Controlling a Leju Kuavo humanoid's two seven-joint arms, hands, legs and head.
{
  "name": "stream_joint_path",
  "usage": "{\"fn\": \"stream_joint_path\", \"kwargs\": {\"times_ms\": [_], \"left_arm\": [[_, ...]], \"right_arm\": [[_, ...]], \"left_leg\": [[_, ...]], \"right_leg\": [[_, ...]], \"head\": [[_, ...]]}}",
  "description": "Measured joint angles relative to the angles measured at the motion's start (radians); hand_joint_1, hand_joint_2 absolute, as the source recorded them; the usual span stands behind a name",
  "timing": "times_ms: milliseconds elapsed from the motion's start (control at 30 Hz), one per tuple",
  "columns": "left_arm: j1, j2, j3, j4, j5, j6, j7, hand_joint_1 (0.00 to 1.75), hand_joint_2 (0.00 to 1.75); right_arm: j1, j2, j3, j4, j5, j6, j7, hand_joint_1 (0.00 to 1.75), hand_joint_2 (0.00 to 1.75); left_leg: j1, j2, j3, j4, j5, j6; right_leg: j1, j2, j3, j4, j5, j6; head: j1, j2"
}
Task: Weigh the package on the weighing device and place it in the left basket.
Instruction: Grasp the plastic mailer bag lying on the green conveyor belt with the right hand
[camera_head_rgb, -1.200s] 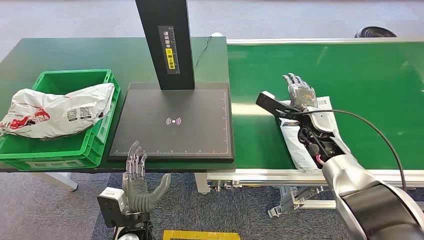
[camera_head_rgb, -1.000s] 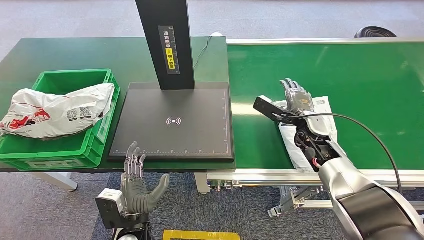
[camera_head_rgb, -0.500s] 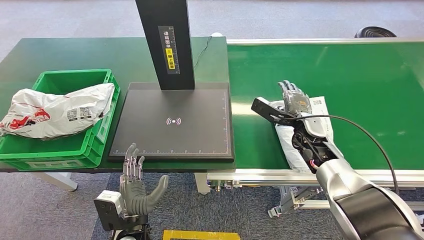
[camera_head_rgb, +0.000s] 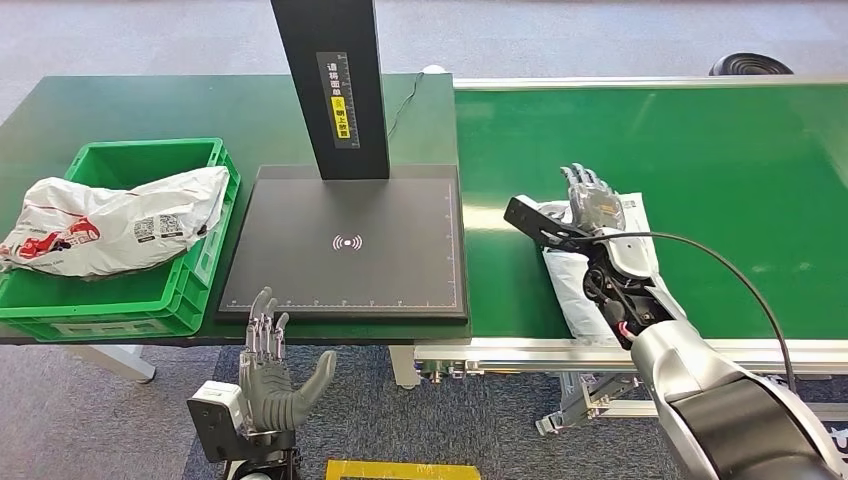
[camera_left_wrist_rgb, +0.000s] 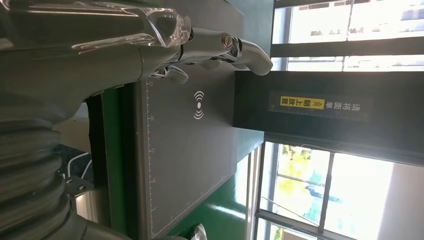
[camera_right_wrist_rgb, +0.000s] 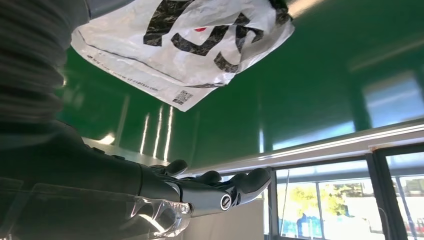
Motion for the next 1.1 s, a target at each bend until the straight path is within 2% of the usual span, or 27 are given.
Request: {"fn": "stream_joint_path", "kwargs": {"times_ms": [367,700,1100], "left_arm": [[0.010,0.003,0.000,-0.009,0.006,0.012,0.000,0.00,1.75],[0.019,0.007,0.000,-0.022,0.012,0.019,0.000,0.00,1.75],[0.018,0.007,-0.007,-0.022,0.017,0.018,0.000,0.00,1.75]], "right_arm": [[0.004,-0.045,-0.040,0.006,-0.002,0.006,0.028,0.00,1.75],[0.062,-0.081,-0.088,0.014,-0.022,-0.015,0.049,0.00,1.75],[0.155,-0.070,-0.143,0.014,-0.059,-0.037,-0.002,0.00,1.75]], "left_leg": [[0.000,-0.001,0.000,0.000,0.000,0.000],[0.000,-0.001,0.000,0.000,0.000,0.000],[0.000,-0.001,-0.001,0.000,0.000,0.000]], "right_leg": [[0.000,-0.002,0.000,0.000,0.000,0.000],[0.000,-0.002,0.000,0.000,0.000,0.000],[0.000,-0.002,0.000,0.000,0.000,0.000]], "head": [[0.000,0.000],[0.000,0.000],[0.000,0.000]]}}
